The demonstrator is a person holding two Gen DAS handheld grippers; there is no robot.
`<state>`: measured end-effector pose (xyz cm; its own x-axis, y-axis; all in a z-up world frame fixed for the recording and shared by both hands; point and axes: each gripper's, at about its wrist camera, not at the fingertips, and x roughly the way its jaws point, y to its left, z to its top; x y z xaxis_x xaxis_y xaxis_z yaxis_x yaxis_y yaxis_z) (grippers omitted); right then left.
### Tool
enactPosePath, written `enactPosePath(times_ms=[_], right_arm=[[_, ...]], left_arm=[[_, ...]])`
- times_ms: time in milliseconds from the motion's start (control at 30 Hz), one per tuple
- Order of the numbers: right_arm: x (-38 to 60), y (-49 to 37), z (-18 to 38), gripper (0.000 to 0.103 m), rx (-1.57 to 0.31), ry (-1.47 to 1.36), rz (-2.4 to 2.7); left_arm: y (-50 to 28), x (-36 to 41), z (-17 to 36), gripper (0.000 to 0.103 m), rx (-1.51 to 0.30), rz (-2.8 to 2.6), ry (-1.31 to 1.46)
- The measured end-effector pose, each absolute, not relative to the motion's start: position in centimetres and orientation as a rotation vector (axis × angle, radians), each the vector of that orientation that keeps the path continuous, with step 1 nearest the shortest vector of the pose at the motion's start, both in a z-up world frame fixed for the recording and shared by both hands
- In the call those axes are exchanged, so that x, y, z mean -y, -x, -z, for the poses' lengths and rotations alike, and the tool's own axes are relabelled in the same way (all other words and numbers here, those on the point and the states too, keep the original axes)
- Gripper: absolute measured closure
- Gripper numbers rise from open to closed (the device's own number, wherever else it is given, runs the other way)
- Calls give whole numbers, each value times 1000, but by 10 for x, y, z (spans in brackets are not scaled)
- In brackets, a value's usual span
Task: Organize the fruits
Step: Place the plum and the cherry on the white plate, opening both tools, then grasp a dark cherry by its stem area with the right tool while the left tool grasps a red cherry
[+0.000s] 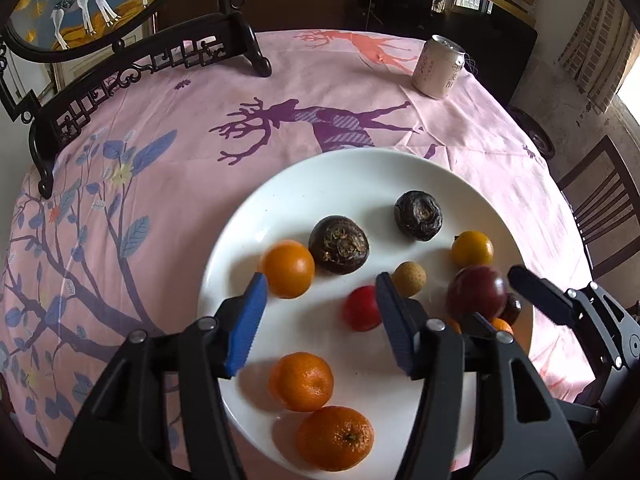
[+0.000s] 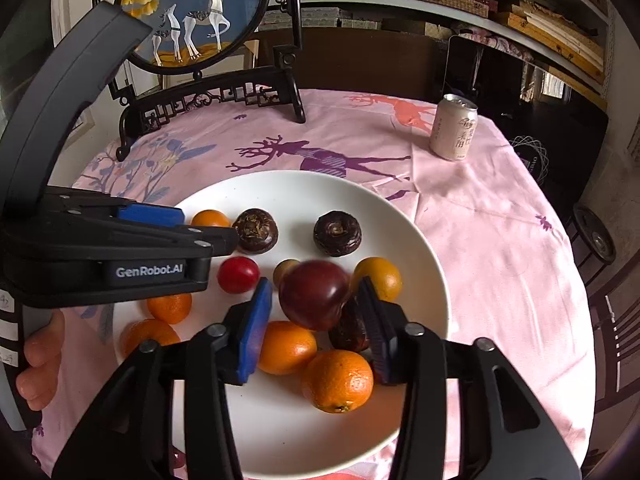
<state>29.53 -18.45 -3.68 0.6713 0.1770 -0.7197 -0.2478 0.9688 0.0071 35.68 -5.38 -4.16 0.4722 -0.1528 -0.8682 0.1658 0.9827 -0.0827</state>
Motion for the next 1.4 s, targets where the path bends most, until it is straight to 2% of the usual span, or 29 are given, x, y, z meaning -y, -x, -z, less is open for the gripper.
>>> enactPosePath(times_ms=[133, 233, 467, 633, 1100, 1133, 1167, 1200, 1400], right_arm=[[195, -258, 8, 46, -719, 73, -253], [199, -214, -6, 46, -679, 49, -277], [178, -126, 27, 45, -729, -45, -393], [155, -126, 44, 45, -775, -26, -404], [126, -169, 82, 45, -897, 0, -382], [125, -171, 84, 54, -902, 4, -379], [123, -174, 87, 68, -916, 12, -381], [122, -177, 91, 74, -937, 18, -386], [136, -160, 79, 74, -906, 6, -381]], left_arm=[[-323, 37, 15, 45, -980, 190, -5], [-279, 21, 0, 36, -909, 168, -14], [-182, -22, 20, 34, -838, 96, 60], [-161, -39, 42, 34, -891, 84, 88], [-152, -55, 48, 34, -905, 97, 123], [-152, -54, 49, 34, -909, 101, 122], [-153, -52, 50, 34, -914, 104, 122], [-154, -49, 51, 34, -919, 109, 120], [-165, -24, 59, 34, -968, 147, 83]])
